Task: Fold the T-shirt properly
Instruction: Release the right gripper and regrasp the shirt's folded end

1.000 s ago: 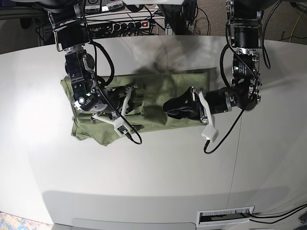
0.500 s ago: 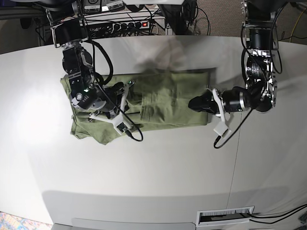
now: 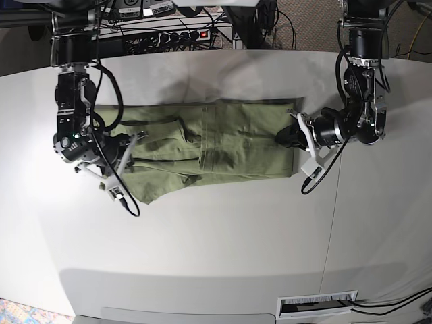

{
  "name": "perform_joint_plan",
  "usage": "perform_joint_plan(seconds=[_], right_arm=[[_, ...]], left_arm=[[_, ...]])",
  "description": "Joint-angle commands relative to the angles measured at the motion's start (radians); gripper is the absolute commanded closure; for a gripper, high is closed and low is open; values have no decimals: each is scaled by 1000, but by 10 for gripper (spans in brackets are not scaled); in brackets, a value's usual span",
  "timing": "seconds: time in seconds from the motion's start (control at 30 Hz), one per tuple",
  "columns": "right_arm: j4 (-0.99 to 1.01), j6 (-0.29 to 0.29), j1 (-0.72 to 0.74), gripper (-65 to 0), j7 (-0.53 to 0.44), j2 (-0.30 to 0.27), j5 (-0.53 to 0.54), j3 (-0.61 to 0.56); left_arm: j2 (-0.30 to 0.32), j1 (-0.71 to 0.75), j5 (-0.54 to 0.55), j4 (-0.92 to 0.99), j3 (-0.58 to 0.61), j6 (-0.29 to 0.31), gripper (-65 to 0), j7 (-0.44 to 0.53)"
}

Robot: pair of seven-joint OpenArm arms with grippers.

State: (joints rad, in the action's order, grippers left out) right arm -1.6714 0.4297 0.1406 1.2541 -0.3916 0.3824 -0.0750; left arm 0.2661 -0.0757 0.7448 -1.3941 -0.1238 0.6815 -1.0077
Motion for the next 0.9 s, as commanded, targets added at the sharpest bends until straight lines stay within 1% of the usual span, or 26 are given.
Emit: perform_joint_plan(seconds=[0.0, 0.07, 0.1, 0.23, 0.27, 0.53, 0.63, 0.77, 0.87], right_arm=[[-18, 0, 16, -15, -9, -30, -8, 7], [-18, -1, 9, -26, -10, -68, -21, 8], [-18, 0, 5, -50, -10, -86, -21, 13], [-17, 0, -8, -211, -23, -139, 7, 45], [-17, 0, -8, -231, -23, -143, 11, 55], [15, 0, -8, -236, -63, -146, 35, 149], [97, 7, -7, -236, -82, -145, 88, 176], [197, 51, -1, -236, -83, -140, 189, 198], [234, 70, 13, -236, -84, -134, 247, 214]], left_arm=[[8, -13, -2, -13, -3, -4, 0, 7], [8, -13, -7, -13, -3, -4, 0, 7], [8, -13, -17, -13, -3, -4, 0, 7], [8, -13, -49, -13, -3, -4, 0, 22], [8, -13, -50, -13, -3, -4, 0, 26], [8, -13, -50, -13, -3, -4, 0, 29], [8, -13, -50, -13, -3, -4, 0, 29], [8, -12, -50, -13, -3, -4, 0, 29], [8, -12, -50, -13, -3, -4, 0, 29]])
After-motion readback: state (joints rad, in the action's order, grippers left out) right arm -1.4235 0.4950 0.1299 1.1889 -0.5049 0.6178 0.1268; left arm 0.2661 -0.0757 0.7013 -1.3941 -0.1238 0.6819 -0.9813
